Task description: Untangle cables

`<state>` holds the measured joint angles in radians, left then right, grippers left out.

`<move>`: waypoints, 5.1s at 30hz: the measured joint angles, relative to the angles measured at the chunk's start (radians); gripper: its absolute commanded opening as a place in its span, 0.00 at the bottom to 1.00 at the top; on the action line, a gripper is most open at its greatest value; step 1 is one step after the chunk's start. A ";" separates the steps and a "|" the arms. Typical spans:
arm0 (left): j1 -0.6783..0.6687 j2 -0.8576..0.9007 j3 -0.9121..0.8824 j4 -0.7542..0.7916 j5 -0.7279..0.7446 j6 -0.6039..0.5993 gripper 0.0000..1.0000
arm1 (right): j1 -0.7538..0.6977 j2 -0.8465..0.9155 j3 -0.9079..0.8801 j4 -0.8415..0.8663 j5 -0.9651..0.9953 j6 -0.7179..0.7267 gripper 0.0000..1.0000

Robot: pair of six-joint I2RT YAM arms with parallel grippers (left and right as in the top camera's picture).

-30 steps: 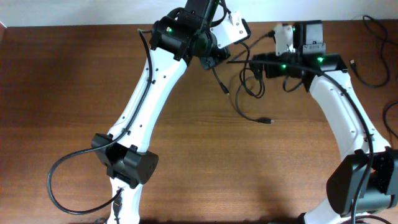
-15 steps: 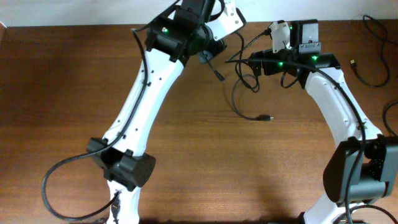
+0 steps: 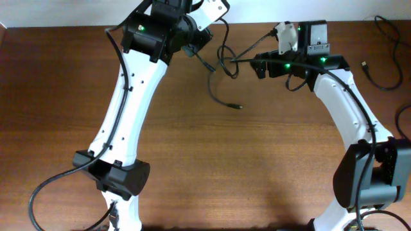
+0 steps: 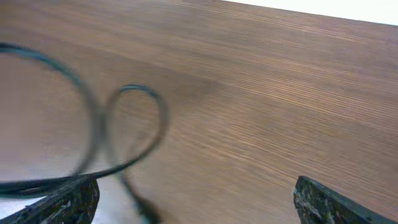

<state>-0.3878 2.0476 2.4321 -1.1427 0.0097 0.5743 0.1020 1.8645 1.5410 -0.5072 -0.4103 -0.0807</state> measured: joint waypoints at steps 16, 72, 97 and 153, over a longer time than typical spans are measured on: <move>0.000 0.000 0.000 -0.018 0.000 0.000 0.00 | -0.050 0.029 0.007 -0.008 -0.452 -0.456 0.99; -0.093 -0.066 0.000 -0.049 0.208 -0.001 0.00 | -0.109 0.155 0.039 0.077 -0.781 -0.630 0.04; 0.394 -0.074 -0.006 -0.139 -0.006 -0.139 0.00 | -0.933 0.158 0.047 0.220 -0.702 -0.159 0.04; -0.032 0.324 0.135 0.017 0.173 -0.121 0.99 | -0.396 0.070 0.151 -0.161 -0.305 -0.258 0.99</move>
<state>-0.4194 2.3714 2.5671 -1.1255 0.1829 0.4530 -0.2939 1.9343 1.6920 -0.6685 -0.7155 -0.3386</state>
